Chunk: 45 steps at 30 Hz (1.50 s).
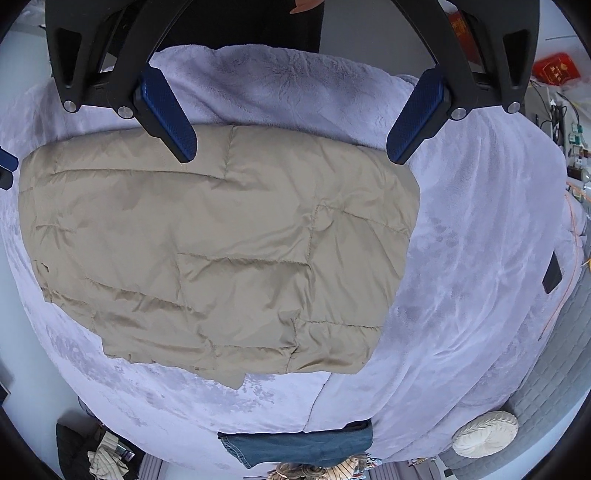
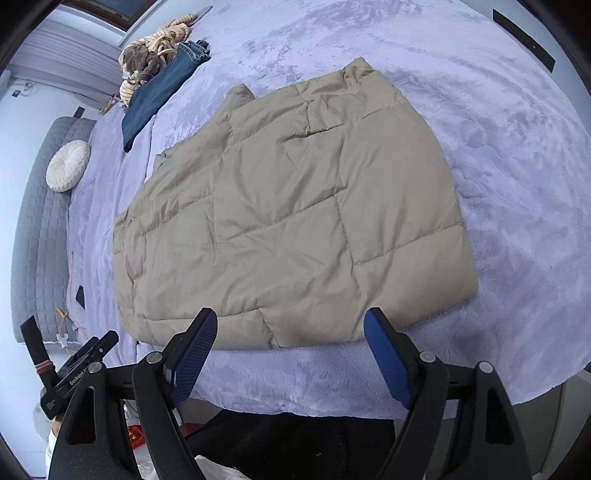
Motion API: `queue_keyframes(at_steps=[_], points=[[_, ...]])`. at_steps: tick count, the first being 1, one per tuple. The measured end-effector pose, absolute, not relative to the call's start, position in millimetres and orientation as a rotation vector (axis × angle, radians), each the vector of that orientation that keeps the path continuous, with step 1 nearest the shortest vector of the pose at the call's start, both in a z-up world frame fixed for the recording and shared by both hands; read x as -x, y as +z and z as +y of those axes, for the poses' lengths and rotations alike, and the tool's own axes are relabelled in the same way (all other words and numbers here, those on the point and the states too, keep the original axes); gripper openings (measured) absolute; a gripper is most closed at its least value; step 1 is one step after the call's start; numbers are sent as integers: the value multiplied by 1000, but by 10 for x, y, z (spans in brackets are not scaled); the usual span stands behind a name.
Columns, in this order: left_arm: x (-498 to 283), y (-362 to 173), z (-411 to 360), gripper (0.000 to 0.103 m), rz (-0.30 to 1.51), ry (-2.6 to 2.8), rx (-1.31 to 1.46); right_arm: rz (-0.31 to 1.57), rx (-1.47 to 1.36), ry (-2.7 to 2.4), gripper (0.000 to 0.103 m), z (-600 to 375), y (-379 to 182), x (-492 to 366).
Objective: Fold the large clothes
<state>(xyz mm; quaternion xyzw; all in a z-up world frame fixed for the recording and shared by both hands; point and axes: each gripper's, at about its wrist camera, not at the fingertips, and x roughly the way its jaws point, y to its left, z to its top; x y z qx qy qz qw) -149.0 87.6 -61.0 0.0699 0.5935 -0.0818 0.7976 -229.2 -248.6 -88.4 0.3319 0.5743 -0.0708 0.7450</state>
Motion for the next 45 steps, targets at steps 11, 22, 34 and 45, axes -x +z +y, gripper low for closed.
queue_keyframes(at_steps=[11, 22, 34, 45], points=[[1119, -721, 1227, 103, 1295, -239, -173, 1275, -745, -200, 85, -2016, -1003, 1955], [662, -997, 1561, 103, 1348, -302, -175, 1311, -748, -286, 85, -1635, -1111, 1670], [291, -1272, 1812, 103, 1381, -362, -61, 1292, -699, -285, 103, -1375, -1165, 1365], [-357, -1901, 2232, 103, 1536, -715, 401, 1434, -671, -296, 103, -1255, -1501, 1093]])
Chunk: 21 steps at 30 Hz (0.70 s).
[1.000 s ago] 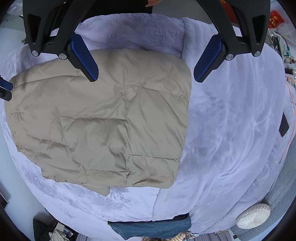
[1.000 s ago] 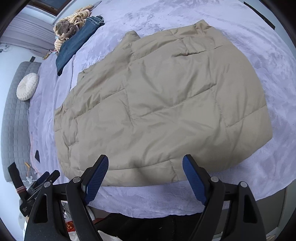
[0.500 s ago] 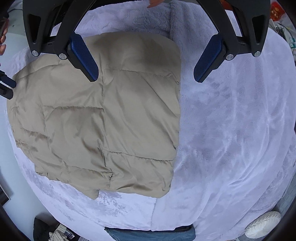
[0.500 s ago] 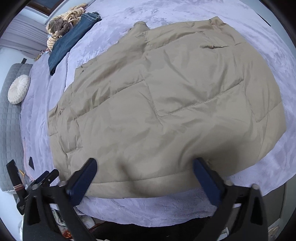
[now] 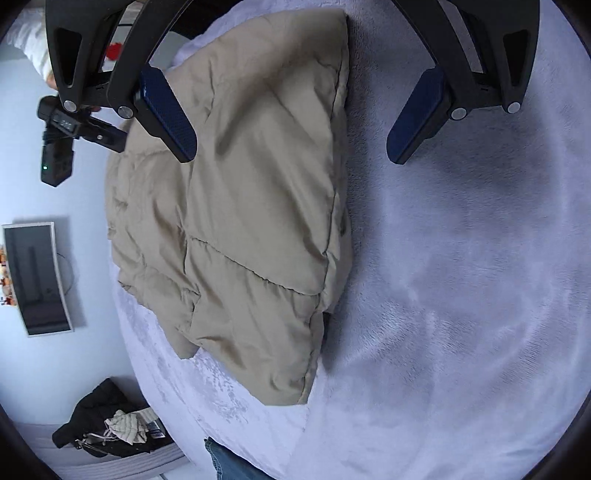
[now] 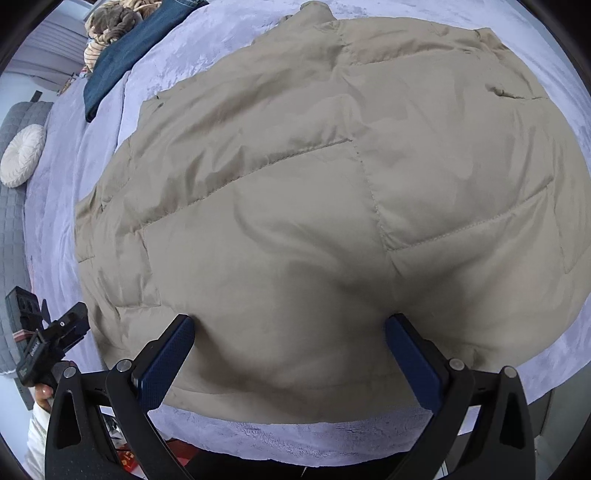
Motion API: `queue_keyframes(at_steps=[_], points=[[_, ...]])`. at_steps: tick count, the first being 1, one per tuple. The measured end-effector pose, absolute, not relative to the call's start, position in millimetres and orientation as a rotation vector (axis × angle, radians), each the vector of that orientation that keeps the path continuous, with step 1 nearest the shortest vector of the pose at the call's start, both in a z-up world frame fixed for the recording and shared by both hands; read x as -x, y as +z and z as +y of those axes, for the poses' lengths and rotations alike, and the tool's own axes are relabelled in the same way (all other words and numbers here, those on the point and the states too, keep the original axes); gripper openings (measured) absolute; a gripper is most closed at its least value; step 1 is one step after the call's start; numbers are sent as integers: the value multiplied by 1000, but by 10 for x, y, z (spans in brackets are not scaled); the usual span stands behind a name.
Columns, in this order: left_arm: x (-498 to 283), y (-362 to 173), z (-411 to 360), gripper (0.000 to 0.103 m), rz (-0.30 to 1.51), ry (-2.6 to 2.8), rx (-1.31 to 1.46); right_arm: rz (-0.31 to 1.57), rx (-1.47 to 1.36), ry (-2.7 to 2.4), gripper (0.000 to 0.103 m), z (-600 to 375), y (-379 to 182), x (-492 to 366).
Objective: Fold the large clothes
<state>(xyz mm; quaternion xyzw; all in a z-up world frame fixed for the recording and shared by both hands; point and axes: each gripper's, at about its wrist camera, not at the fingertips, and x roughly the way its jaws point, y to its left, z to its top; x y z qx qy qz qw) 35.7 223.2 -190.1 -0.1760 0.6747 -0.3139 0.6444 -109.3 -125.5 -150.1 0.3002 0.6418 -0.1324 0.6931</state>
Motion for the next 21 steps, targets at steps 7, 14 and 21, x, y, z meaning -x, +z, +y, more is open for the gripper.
queue_keyframes(at_steps=[7, 14, 21], points=[[-517, -2194, 1824, 103, 1604, -941, 465, 1445, -674, -311, 103, -1282, -1580, 1068], [-475, -2231, 1527, 56, 1643, -1038, 362, 1459, -666, -317, 103, -1278, -1574, 1017], [-399, -1812, 1568, 29, 1571, -1047, 360, 1367, -661, -246, 103, -1362, -1195, 998]])
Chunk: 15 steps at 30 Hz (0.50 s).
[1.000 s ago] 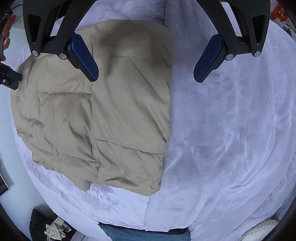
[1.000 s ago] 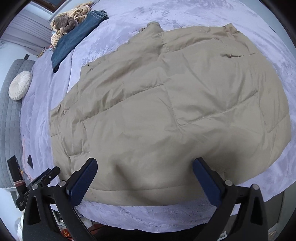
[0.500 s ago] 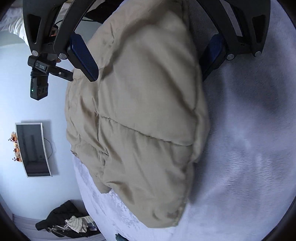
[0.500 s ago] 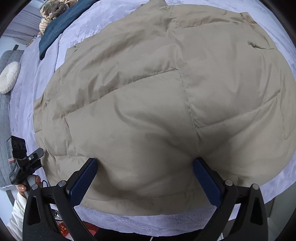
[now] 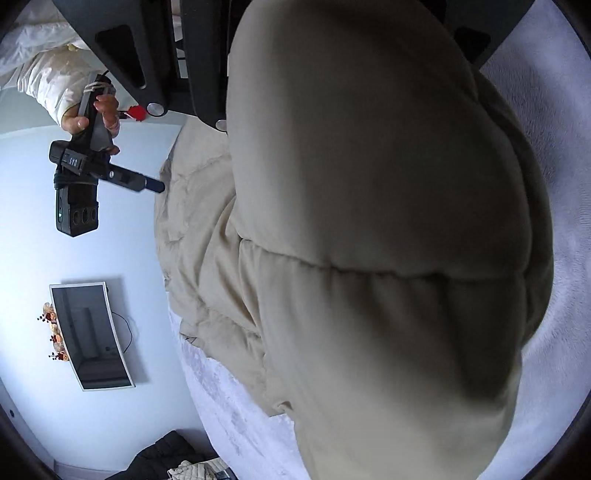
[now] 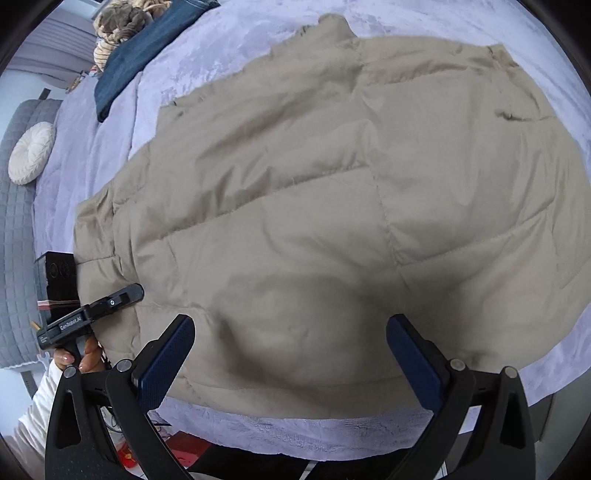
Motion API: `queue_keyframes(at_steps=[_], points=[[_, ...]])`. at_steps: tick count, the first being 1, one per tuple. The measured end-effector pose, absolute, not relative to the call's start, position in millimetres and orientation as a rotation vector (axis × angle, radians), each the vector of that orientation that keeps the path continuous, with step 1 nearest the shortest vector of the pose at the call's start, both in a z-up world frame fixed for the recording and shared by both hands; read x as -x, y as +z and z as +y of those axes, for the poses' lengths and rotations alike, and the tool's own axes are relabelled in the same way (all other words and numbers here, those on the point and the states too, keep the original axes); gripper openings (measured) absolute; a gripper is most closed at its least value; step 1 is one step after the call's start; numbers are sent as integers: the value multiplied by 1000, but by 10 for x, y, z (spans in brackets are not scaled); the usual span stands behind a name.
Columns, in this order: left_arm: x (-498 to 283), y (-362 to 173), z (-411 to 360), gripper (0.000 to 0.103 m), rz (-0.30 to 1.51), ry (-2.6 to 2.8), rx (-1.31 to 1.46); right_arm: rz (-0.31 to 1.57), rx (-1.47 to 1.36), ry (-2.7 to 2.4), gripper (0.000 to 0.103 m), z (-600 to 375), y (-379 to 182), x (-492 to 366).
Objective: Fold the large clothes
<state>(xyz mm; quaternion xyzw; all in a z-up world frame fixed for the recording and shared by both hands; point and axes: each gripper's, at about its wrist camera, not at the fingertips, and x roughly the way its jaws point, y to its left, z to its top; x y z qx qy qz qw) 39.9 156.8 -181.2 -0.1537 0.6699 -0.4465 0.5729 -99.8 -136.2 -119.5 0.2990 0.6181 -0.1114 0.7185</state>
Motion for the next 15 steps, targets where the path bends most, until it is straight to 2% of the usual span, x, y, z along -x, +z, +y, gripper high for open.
queue_keyframes(at_steps=[1, 3, 4, 5, 9, 15], points=[[-377, -1735, 1569, 29, 1560, -1043, 352, 1325, -648, -252, 102, -1394, -1131, 987], [-323, -1552, 1551, 29, 1534, -1029, 327, 1259, -632, -244, 76, -1445, -1069, 927], [-290, -1453, 1538, 29, 1521, -1020, 315, 1242, -617, -252, 40, -1475, -1067, 876], [-255, -1371, 1509, 29, 1512, -1011, 306, 1223, -604, -262, 17, -1504, -1077, 819], [-100, -960, 1352, 29, 1474, -933, 242, 1160, -605, -220, 12, -1658, -1239, 537], [195, -339, 829, 29, 1422, -879, 184, 1186, -656, -165, 8, -1828, -1719, 203]])
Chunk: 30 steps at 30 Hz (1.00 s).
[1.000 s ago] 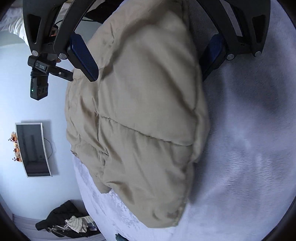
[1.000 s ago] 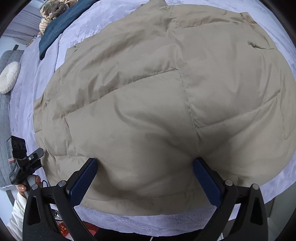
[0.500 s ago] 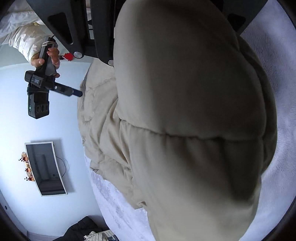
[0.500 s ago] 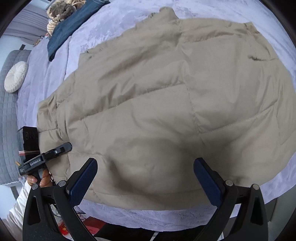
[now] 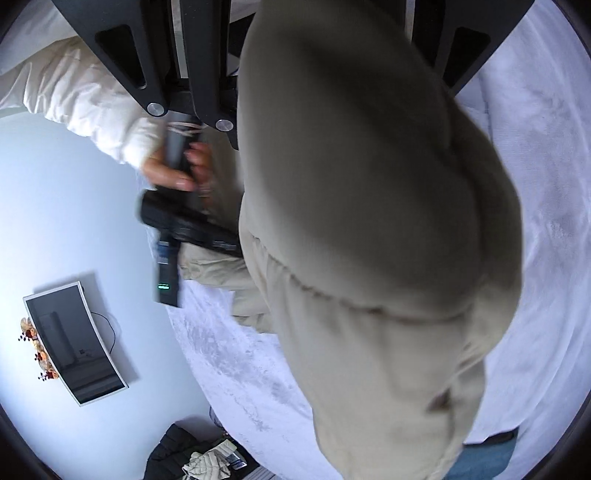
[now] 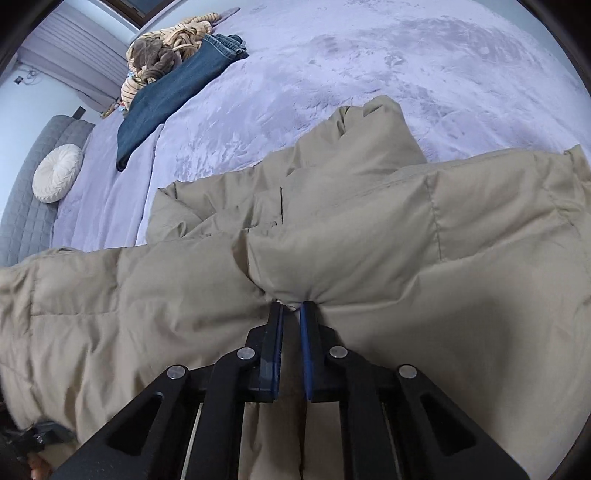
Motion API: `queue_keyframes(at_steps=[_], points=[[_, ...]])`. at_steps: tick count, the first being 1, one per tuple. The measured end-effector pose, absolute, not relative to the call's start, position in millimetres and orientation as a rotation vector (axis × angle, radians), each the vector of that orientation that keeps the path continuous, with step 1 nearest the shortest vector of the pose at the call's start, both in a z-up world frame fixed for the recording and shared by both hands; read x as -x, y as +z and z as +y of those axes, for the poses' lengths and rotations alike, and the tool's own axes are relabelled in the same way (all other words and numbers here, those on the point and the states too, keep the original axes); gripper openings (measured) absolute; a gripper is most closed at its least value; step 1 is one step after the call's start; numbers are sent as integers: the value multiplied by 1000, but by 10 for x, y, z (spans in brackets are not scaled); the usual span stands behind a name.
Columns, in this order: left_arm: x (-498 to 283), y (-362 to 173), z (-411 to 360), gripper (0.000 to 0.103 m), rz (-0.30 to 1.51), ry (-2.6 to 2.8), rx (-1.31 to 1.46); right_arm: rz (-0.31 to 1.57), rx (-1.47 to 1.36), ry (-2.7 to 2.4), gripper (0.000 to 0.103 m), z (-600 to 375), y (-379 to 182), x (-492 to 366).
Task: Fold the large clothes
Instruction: 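Lift the jacket with both tools and fold it over onto itself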
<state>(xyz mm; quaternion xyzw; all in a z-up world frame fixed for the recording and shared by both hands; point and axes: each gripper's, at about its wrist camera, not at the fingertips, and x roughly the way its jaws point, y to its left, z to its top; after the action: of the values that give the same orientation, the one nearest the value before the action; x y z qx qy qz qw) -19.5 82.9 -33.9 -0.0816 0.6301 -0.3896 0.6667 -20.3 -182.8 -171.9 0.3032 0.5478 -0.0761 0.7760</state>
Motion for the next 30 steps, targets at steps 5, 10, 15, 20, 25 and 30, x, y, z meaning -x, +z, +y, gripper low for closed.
queue_keyframes(at_steps=[5, 10, 15, 20, 25, 30], points=[[366, -47, 227, 29, 1422, -863, 120, 1204, -701, -132, 2, -1952, -1944, 143], [470, 101, -369, 29, 1433, -846, 15, 1210, -795, -65, 0, -2106, -2042, 138], [546, 171, -877, 30, 1470, -881, -93, 1163, -914, -12, 1, -2448, -1797, 471], [602, 35, -1403, 47, 1513, -956, -128, 1081, -1012, -81, 5, -2876, -1556, 1260], [600, -255, -1817, 71, 1636, -1049, -35, 1005, -1082, -177, 5, -3147, -1514, 2020], [674, -520, -2053, 77, 1654, -1206, 54, 965, -1156, -254, 5, -3257, -1546, 2481]])
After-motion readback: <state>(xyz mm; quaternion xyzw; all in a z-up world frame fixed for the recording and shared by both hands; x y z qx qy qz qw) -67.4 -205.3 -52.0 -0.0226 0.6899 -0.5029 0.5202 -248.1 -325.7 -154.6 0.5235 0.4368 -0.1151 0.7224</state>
